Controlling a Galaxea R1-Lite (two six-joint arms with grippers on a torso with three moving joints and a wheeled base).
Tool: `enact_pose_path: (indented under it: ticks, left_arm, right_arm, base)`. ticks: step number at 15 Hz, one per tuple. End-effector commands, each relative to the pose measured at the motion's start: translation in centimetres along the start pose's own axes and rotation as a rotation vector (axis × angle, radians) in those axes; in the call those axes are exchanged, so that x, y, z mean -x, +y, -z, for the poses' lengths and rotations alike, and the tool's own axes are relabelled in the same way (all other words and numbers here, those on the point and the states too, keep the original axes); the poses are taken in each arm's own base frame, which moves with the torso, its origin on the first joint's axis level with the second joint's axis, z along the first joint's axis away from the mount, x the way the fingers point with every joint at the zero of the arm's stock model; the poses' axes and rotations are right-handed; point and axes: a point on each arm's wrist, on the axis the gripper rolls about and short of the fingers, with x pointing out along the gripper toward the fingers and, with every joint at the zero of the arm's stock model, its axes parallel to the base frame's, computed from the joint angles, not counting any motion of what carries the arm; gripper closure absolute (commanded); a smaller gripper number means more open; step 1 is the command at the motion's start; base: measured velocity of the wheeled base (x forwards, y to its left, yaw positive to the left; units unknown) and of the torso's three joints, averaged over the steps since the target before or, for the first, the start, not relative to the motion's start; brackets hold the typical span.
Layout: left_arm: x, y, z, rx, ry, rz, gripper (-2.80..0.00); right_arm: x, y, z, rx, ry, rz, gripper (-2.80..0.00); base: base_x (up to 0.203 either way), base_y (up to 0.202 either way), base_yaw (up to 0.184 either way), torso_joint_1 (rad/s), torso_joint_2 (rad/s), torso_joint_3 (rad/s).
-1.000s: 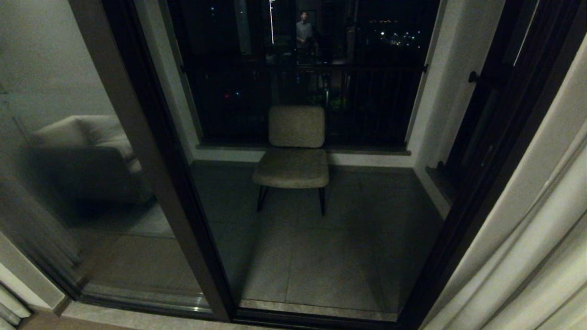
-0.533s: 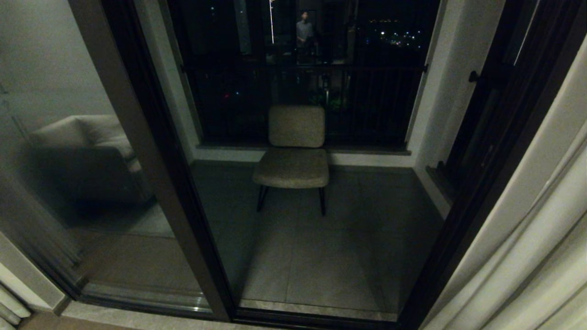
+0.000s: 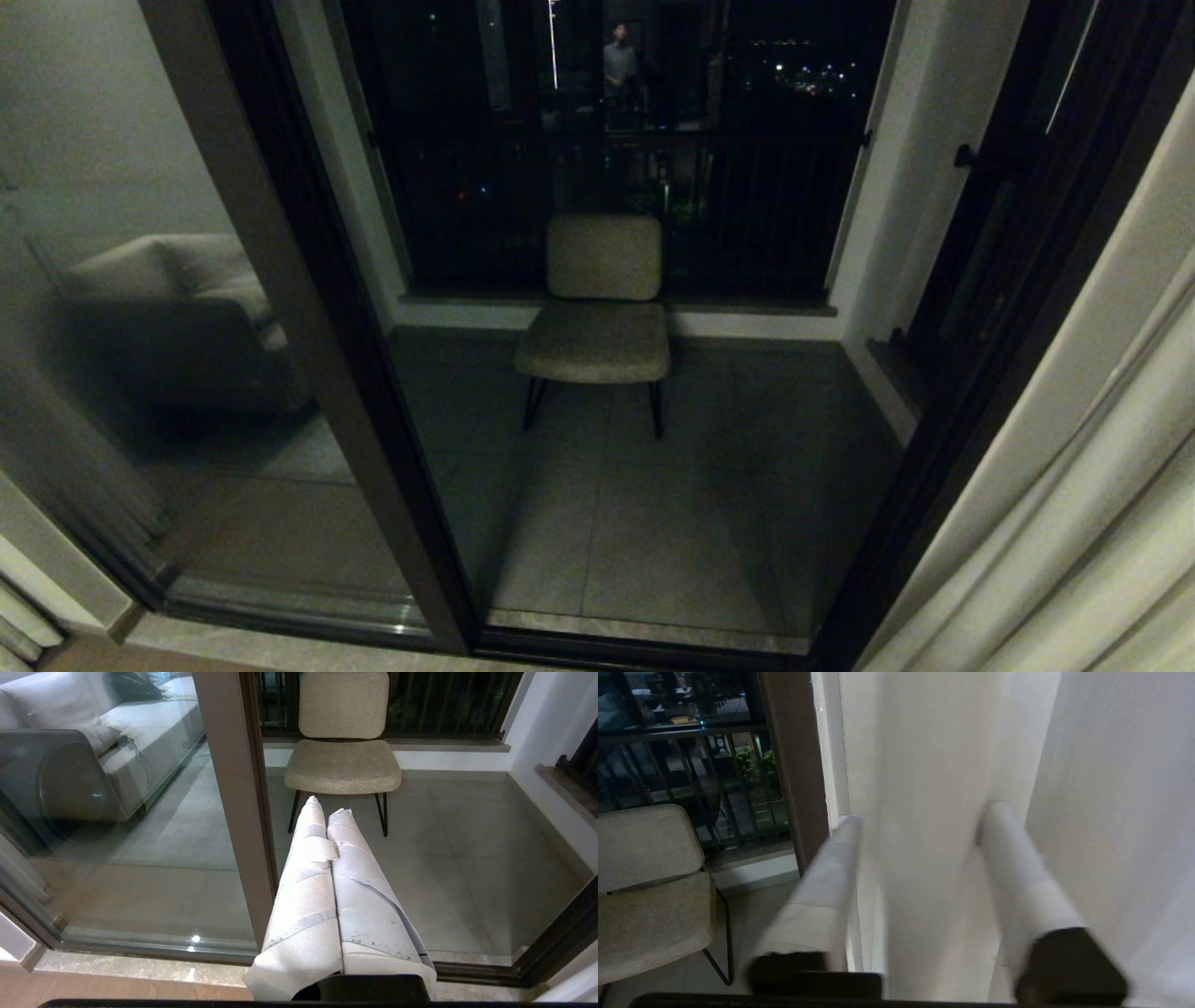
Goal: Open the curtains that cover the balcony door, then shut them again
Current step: Close the inner curtains on both sides
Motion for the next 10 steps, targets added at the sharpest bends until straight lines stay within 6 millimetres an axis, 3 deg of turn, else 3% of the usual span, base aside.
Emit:
enact_pose_path:
  ticks: [1,5,10]
  left_arm:
    - [0.0,0.0,0.0,0.000,-0.001,-0.001,0.00]
    - [0.0,0.0,0.0,0.000,-0.002,0.000,0.00]
    - [0.0,0.0,0.0,0.000,-0.001,0.001,0.00]
  right_arm:
    - [-0.1,0.1,0.0,-0.002,-0.003,-0.006,0.00]
    - [-0.1,0.8,0.3,-0.015,0.010,-0.040,0.00]
    - [0.6,3.4,0.1,-0.044,0.010,-0.167,0.00]
  base:
    - [0.000,0.000,0.000,0.000,0.00,0.000]
    - [0.000,0.000,0.000,0.000,0.00,0.000]
    - [0.000,0.000,0.000,0.000,0.00,0.000]
